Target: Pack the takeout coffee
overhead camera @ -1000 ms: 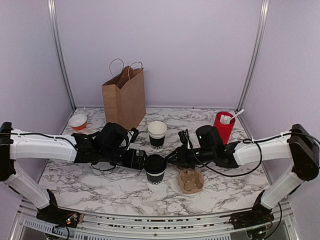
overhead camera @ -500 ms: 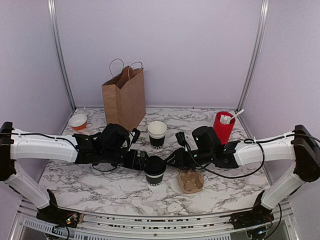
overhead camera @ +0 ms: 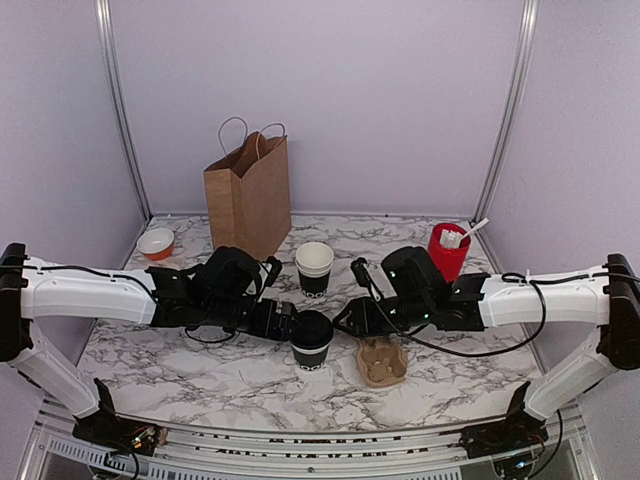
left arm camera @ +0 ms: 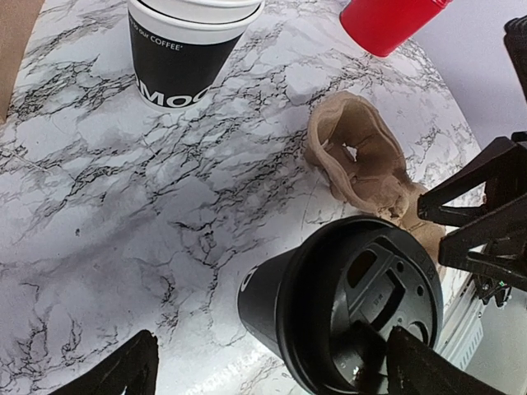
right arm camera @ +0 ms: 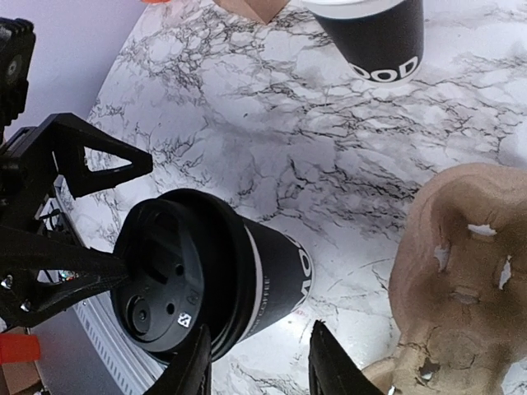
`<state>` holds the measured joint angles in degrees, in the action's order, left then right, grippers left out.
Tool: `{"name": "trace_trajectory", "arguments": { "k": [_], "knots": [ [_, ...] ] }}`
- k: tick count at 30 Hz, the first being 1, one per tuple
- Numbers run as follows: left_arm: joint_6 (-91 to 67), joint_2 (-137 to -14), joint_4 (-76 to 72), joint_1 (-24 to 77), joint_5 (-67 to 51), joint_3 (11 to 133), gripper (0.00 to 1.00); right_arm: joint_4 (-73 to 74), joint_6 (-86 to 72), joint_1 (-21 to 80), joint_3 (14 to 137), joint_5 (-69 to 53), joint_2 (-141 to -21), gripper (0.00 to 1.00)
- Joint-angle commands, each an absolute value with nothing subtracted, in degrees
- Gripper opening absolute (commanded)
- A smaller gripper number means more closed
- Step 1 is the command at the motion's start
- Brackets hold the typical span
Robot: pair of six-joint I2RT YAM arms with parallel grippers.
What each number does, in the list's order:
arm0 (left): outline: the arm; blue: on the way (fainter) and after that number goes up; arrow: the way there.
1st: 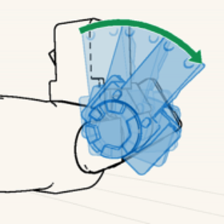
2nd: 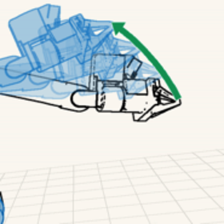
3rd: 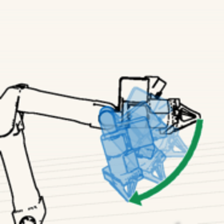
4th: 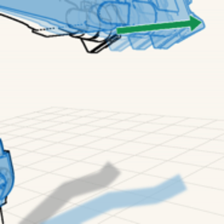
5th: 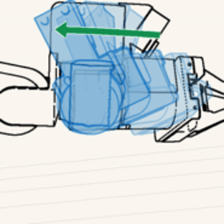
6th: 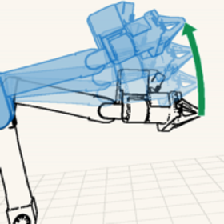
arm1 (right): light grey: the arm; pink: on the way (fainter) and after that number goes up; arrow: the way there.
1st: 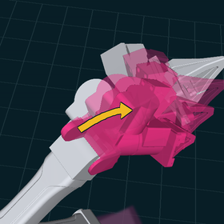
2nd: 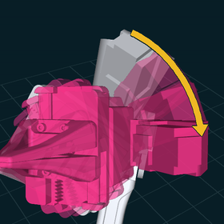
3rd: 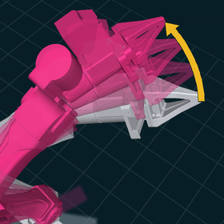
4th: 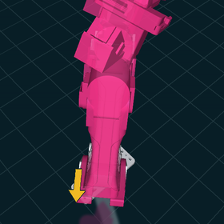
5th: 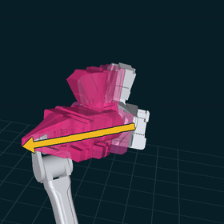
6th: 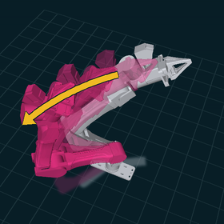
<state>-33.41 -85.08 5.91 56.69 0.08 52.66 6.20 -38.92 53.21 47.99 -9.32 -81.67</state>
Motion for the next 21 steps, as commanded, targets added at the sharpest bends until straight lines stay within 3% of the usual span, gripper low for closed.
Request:
{"name": "trace_trajectory", "arguments": {
  "k": [1, 21],
  "knots": [
    [-32.9, -85.5, 7.7, 56.9, 0.2, 54.7, 0.97, 10.2, -35.1, 54.8, 51.5, -5.8, -80.7, 0.39],
    [-34.3, -85.5, 7.8, 57.6, 0.0, 53.7, 0.97, 9.1, -32.2, 60.1, 50.9, -8.0, -81.9, 0.39]
  ]
}}
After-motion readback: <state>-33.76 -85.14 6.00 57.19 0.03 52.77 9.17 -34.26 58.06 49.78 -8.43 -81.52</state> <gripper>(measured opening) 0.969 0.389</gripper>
